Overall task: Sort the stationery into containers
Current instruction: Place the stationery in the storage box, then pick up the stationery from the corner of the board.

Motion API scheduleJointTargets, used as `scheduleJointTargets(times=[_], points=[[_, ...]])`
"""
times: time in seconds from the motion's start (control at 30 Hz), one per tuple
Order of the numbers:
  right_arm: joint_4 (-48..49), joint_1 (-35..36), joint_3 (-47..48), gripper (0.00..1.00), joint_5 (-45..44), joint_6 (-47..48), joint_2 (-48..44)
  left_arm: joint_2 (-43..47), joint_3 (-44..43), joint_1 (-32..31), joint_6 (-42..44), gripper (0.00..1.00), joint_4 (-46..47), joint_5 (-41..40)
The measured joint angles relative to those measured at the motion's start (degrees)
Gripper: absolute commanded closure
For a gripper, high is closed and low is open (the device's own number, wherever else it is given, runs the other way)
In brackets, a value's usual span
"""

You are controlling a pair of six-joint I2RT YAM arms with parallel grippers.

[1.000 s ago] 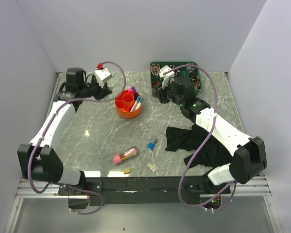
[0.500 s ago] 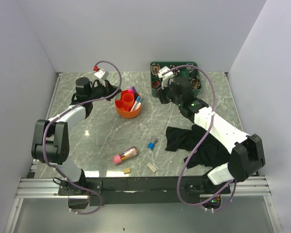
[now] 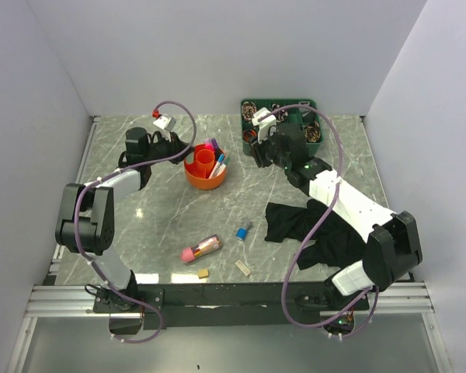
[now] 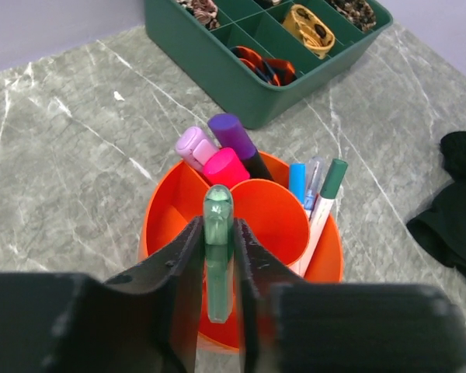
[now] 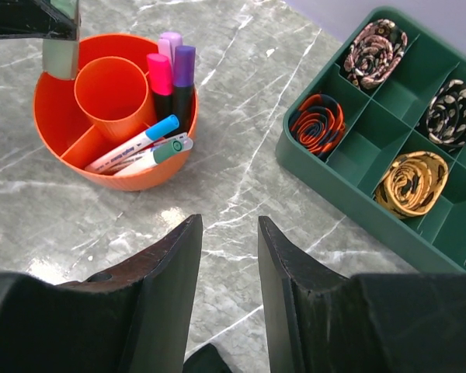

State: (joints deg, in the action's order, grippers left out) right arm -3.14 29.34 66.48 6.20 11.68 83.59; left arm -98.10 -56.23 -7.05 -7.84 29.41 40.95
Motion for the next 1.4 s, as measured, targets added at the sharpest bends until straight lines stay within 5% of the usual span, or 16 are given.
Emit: scheduleJointTargets(times=[0.37,0.57,0.67,0.8,1.0,1.2,1.4], points=[[-0.1,0.0,0.1,0.57,0.3,0.0,0.4,0.8,0.1,0.1,1.1,0.59,-2.8,-3.1],[-0.5,0.0,0.4,0.55,0.5,0.2,1.0,9.0,0.0,0.2,4.8,0.5,-11.4,-3.0],[-0.6,0.0,0.4,0.53,0.6,0.9,1.0,17.1,-0.7,0.1,13.7,0.44,-20.6,0.6],[-1.0,-0.1,0.3,0.41,1.2,2.0,0.9,24.2,-7.1,-2.2,36.1,0.43,-45.6,7.2],[-2.7,-7.1,1.1,0.34,5.1,-9.0,0.2,21.1,-8.5,-10.9,60.8,0.43,-75.5,7.2],[-5.0,-20.3,5.7,0.32,6.3,-20.2,0.2,17.9,-4.1,-29.3,64.3,0.46,-77.7,0.3],[-6.3,-25.2,8.9,0.31,8.6,-23.0,0.2,7.3,-7.0,-39.4,64.1,0.47,-75.3,-4.5]])
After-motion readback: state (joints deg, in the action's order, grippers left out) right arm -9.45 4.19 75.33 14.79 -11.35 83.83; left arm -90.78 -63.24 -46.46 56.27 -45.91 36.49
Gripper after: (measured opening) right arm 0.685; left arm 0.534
